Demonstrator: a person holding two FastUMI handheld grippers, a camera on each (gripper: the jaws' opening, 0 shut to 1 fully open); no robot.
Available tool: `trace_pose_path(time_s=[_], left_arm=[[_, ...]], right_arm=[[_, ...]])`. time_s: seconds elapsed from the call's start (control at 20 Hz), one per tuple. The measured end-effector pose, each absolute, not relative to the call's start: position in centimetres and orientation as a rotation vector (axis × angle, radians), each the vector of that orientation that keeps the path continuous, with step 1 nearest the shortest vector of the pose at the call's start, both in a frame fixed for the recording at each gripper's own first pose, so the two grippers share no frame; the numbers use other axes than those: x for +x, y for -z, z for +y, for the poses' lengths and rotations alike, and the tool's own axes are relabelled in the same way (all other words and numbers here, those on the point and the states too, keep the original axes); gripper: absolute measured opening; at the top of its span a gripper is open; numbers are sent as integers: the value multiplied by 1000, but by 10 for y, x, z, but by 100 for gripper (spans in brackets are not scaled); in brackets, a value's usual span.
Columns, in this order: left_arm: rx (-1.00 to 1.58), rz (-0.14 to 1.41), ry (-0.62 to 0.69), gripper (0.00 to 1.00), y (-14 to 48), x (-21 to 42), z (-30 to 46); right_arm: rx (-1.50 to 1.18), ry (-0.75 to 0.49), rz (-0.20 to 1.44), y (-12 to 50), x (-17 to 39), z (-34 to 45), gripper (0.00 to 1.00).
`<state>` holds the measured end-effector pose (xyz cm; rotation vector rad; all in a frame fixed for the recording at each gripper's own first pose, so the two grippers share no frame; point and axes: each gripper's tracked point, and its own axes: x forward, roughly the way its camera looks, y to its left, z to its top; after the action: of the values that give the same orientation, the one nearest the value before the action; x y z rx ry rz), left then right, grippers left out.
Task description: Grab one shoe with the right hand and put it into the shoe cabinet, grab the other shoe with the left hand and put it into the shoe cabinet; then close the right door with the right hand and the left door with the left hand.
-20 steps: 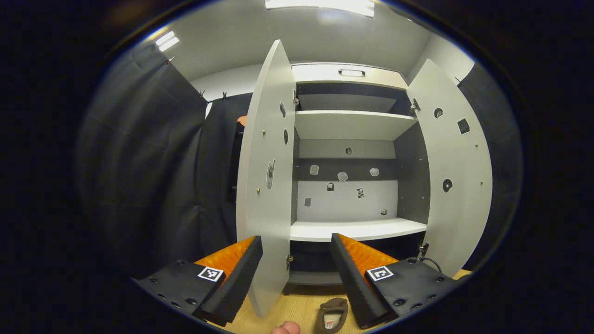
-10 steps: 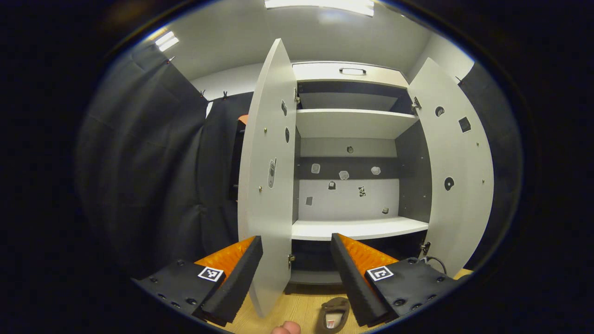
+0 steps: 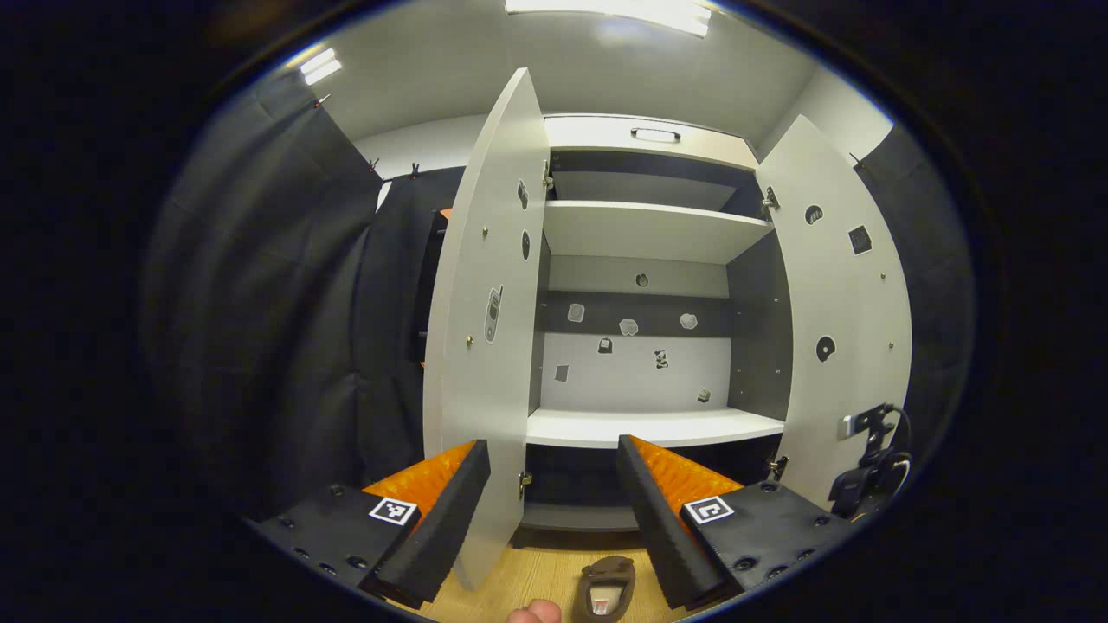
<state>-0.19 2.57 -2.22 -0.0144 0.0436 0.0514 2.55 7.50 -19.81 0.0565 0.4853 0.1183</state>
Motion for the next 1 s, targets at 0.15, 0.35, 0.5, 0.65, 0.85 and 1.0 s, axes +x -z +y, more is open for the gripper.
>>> trace_pose_path(time_s=[0.15,0.35,0.5,0.65,0.85,1.0], left_arm=[[-21,52,-36,96,27,-3,21],[-11,53,-26,99,30,-5,21],[-8,56,-26,94,30,-7,23],[7,63,-41,96,32,-9,28],[-10,76,-57,96,35,-11,31],[-11,79,-80,96,37,-11,40]], right_arm=[[84,-123,414,138,45,82,7],[62,-102,280,60,112,81,7],[76,-74,268,24,176,79,7],[37,-30,300,22,256,71,8],[61,33,419,64,334,59,7],[95,68,534,100,359,50,7]])
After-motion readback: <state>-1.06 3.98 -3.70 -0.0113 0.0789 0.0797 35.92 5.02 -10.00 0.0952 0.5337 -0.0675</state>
